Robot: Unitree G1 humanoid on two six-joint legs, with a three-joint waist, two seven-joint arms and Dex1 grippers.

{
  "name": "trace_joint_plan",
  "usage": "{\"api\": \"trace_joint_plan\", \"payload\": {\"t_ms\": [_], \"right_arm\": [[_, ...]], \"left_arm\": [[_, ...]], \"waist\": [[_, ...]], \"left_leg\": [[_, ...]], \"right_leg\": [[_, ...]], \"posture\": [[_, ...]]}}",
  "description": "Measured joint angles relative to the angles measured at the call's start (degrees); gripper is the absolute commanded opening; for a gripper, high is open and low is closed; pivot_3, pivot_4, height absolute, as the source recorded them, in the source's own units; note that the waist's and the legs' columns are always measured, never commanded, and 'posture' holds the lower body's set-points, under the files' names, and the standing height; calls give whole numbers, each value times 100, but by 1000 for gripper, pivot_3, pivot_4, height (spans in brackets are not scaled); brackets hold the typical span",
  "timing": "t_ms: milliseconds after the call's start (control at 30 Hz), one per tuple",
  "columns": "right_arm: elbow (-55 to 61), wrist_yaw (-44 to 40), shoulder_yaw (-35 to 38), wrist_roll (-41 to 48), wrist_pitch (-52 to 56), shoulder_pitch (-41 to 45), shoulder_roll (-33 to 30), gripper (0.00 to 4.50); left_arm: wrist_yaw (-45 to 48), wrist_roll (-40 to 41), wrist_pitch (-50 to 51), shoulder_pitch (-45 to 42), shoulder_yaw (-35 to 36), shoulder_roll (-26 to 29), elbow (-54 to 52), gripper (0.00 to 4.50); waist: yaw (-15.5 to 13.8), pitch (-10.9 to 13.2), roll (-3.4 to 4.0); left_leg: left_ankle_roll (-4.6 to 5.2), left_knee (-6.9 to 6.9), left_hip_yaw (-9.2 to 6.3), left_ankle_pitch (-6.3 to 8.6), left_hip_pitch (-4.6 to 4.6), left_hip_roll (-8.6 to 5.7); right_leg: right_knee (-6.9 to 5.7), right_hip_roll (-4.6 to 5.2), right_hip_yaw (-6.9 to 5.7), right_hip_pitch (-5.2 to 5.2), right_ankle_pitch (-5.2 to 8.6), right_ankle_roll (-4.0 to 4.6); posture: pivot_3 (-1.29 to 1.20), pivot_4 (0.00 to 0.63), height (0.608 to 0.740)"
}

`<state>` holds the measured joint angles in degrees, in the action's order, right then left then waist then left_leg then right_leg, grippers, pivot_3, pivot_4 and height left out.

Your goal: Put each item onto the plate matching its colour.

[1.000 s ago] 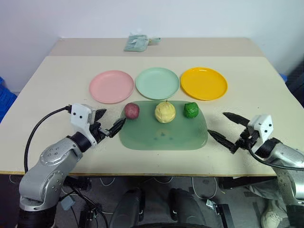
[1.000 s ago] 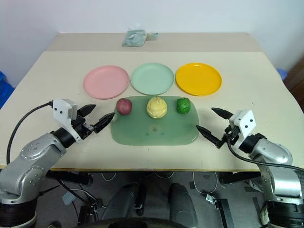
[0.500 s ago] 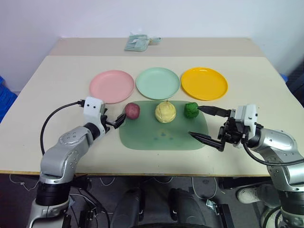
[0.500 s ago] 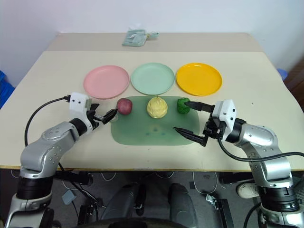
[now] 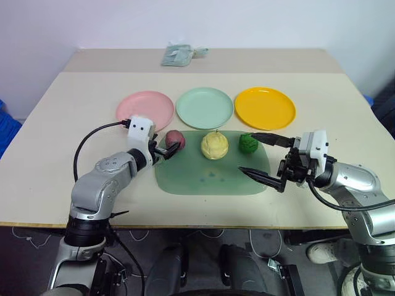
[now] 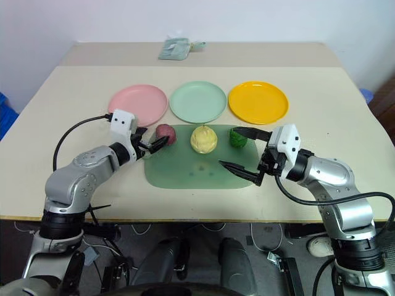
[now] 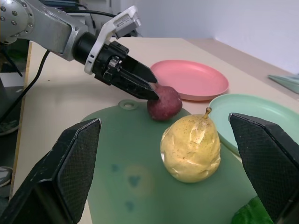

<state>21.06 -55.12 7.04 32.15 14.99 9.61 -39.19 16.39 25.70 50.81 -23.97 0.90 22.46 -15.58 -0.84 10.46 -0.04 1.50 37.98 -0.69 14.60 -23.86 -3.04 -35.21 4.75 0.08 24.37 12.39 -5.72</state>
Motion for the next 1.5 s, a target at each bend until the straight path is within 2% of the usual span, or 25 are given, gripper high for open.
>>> {"api": "trace_joint_plan", "payload": {"t_ms": [333,433,500,533,733,900,1067,1167,1200,1233,1367,1500], "right_arm": [[180,196,9,5,109,-22,-1,4479],[180,198,20,5,108,-64,-4,4500],[180,198,28,4,105,-122,-9,4500],[180,198,30,3,104,-145,-11,4500],[181,262,30,-22,93,-218,-10,4500],[181,313,25,-63,83,-218,-5,4500],[177,327,-27,-161,74,-46,29,4500],[150,326,-55,-190,70,53,59,4500],[142,326,-64,-200,68,66,65,4500],[131,326,-84,-209,67,78,71,4500],[121,377,-117,-218,72,169,149,4500],[114,540,-157,-235,105,211,255,4500]], "left_arm": [[101,-261,141,-472,-281,-121,701,4500],[111,-367,142,-566,-368,-141,891,3610],[110,-399,142,-573,-372,-183,901,2681],[106,-405,142,-573,-372,-207,902,2415],[24,-448,-39,-575,-268,-371,891,2415],[-395,-536,-674,-1022,322,-585,1038,2415],[-1266,-1000,-1397,-1829,960,-618,2569,2415],[-1470,-1197,-1807,-1990,1088,-579,3410,3616],[-1513,-1253,-1925,-2018,1102,-580,3630,4168],[-1534,-1291,-2063,-2077,1119,-578,3891,4440],[-1438,-1349,-2367,-2142,1122,-619,4206,4440],[-926,-1232,-2397,-1867,1017,-657,3517,4440]], "waist": [[-3,0,0],[-1,0,-1],[0,0,-1],[-1,0,-1],[-1,0,-1],[-7,1,-2],[7,0,-2],[0,1,-4],[-2,2,-5],[-16,4,-9],[-27,6,-15],[6,5,-15]], "left_leg": [[0,2,0,-1,-1,-1],[0,1,0,-1,-1,-1],[0,1,0,-1,-2,-1],[0,1,0,-1,-2,-1],[0,1,0,-1,-2,-1],[-1,2,0,-1,-3,-1],[-1,3,0,-2,-2,-3],[0,3,0,-2,-4,-5],[0,3,0,-2,-4,-6],[0,4,0,-3,-4,-7],[0,8,0,-2,-8,-10],[-2,5,-1,-1,-9,-9]], "right_leg": [[0,-2,-1,-1,-9,-16],[0,-2,-1,-1,-10,-17],[0,-1,0,-1,-10,-18],[0,-1,0,0,-10,-18],[0,0,0,0,-10,-18],[0,0,-1,0,-11,-20],[-4,-9,-10,2,-17,-31],[-4,-10,-11,3,-19,-34],[-4,-9,-11,2,-20,-35],[-5,-8,-11,2,-21,-37],[-4,-3,-10,2,-24,-42],[-4,0,-5,6,-23,-41]], "posture": [[0,150,740],[0,150,740],[0,150,740],[0,150,740],[0,150,740],[0,150,740],[0,150,740],[0,150,740],[0,150,740],[0,150,740],[0,150,740],[0,150,740]]}}
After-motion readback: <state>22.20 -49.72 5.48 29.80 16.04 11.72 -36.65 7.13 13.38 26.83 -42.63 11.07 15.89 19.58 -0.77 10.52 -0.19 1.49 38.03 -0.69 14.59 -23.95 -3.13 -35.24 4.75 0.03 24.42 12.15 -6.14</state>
